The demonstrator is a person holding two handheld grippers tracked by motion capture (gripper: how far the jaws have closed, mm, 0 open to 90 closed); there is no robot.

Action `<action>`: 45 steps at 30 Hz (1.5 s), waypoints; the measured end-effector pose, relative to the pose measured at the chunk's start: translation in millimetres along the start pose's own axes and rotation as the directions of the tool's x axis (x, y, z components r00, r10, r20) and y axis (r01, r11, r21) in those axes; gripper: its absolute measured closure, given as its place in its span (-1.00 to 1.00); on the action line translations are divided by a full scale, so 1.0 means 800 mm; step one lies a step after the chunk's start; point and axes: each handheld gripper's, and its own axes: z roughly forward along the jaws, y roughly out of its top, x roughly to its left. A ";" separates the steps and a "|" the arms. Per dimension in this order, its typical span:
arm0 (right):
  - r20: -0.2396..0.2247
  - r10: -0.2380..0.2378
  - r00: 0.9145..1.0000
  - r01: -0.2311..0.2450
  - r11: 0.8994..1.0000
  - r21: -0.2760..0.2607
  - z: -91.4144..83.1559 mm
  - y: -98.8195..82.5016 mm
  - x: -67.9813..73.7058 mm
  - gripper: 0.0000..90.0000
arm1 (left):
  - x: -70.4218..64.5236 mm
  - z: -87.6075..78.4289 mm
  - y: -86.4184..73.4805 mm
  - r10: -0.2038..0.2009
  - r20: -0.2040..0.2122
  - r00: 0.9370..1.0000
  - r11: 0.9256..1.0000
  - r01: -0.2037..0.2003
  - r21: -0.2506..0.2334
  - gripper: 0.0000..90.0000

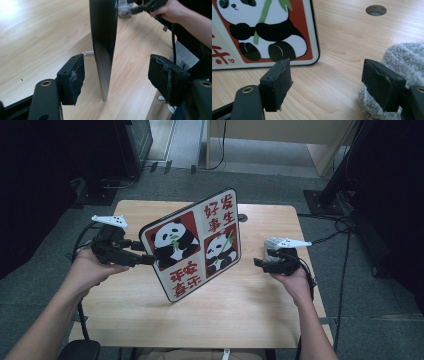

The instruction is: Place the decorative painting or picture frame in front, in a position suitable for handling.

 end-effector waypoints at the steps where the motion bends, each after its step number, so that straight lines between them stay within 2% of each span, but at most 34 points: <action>1: 0.006 -0.005 1.000 0.005 1.000 0.002 0.001 0.001 -0.002 -0.47 | 0.000 0.000 0.000 0.000 0.000 1.000 1.000 0.000 0.000 -0.27; 2: 0.006 -0.005 1.000 0.005 1.000 0.002 0.001 0.001 -0.002 -0.47 | -0.001 0.001 -0.002 -0.008 -0.006 1.000 1.000 0.008 0.001 -0.27; 5: 0.026 0.009 1.000 -0.009 1.000 0.002 -0.002 0.005 -0.014 -0.46 | -0.002 0.002 -0.008 0.002 -0.018 1.000 1.000 -0.002 -0.007 -0.06; 8: 0.034 0.018 0.999 -0.017 1.000 -0.005 -0.005 0.006 -0.021 -0.45 | -0.002 0.003 -0.011 0.006 -0.017 1.000 1.000 -0.006 -0.014 -0.04; 11: 0.058 0.024 0.998 -0.024 1.000 -0.006 -0.010 0.009 -0.032 -0.44 | -0.003 0.007 -0.016 0.026 -0.021 0.999 0.999 -0.026 -0.022 -0.04; 13: 0.065 0.020 0.998 -0.019 1.000 -0.009 -0.011 0.010 -0.035 -0.44 | -0.003 0.009 -0.019 0.030 -0.030 0.999 0.999 -0.030 -0.020 -0.03; 14: 0.069 0.024 0.997 -0.023 1.000 -0.009 -0.012 0.010 -0.038 -0.44 | -0.003 0.011 -0.021 0.035 -0.054 0.998 0.999 -0.036 -0.021 -0.03; 15: 0.090 0.031 0.996 -0.030 0.999 -0.014 -0.015 0.011 -0.046 -0.44 | 0.000 0.012 -0.025 0.031 -0.050 0.998 0.999 -0.032 -0.029 -0.03; 18: 0.103 0.044 0.994 -0.043 0.999 -0.012 -0.017 0.010 -0.052 -0.43 | 0.003 0.013 -0.029 0.025 -0.033 0.999 0.999 -0.026 -0.045 -0.03; 19: 0.121 0.048 0.992 -0.047 0.999 -0.010 -0.017 0.009 -0.060 -0.43 | 0.005 0.016 -0.032 0.011 -0.031 0.999 0.999 -0.013 -0.049 -0.04; 22: 0.143 0.058 0.988 -0.059 0.998 -0.001 -0.014 0.007 -0.069 -0.43 | 0.008 0.022 -0.037 -0.005 -0.008 1.000 0.998 0.004 -0.061 -0.04; 25: 0.160 0.068 0.985 -0.069 0.998 -0.003 -0.012 0.006 -0.075 -0.41 | 0.008 0.025 -0.039 -0.007 -0.005 1.000 0.998 0.006 -0.059 -0.05; 26: 0.177 0.087 0.980 -0.088 0.996 -0.003 -0.011 0.003 -0.082 -0.40 | 0.008 0.027 -0.041 -0.010 -0.003 1.000 0.998 0.010 -0.069 -0.05; 29: 0.187 0.111 0.976 -0.112 0.994 -0.008 -0.009 -0.001 -0.088 -0.40 | 0.010 0.029 -0.044 -0.017 0.005 1.000 0.997 0.017 -0.078 -0.05; 31: 0.215 0.109 0.971 -0.110 0.994 -0.011 -0.010 -0.002 -0.091 -0.40 | 0.011 0.031 -0.045 -0.022 0.004 1.000 0.997 0.022 -0.080 -0.05; 33: 0.211 0.127 0.969 -0.122 0.992 -0.035 -0.016 -0.001 -0.093 -0.38 | 0.011 0.034 -0.046 -0.019 0.000 1.000 0.997 0.019 -0.071 -0.05; 37: 0.221 0.121 0.968 -0.118 0.993 -0.025 -0.016 0.000 -0.093 -0.39 | 0.011 0.036 -0.047 -0.025 0.003 1.000 0.997 0.025 -0.072 -0.05; 40: 0.218 0.127 0.968 -0.128 0.992 -0.008 -0.008 -0.004 -0.094 -0.39 | 0.011 0.037 -0.048 -0.048 0.022 0.999 0.995 0.049 -0.083 -0.05; 41: 0.205 0.136 0.969 -0.140 0.990 0.008 0.001 -0.006 -0.094 -0.39 | 0.011 0.039 -0.049 -0.053 0.024 0.998 0.995 0.055 -0.084 -0.05; 45: 0.188 0.165 0.968 -0.170 0.985 0.010 0.010 -0.008 -0.095 -0.39 | 0.010 0.041 -0.050 -0.043 0.013 0.999 0.996 0.044 -0.077 -0.05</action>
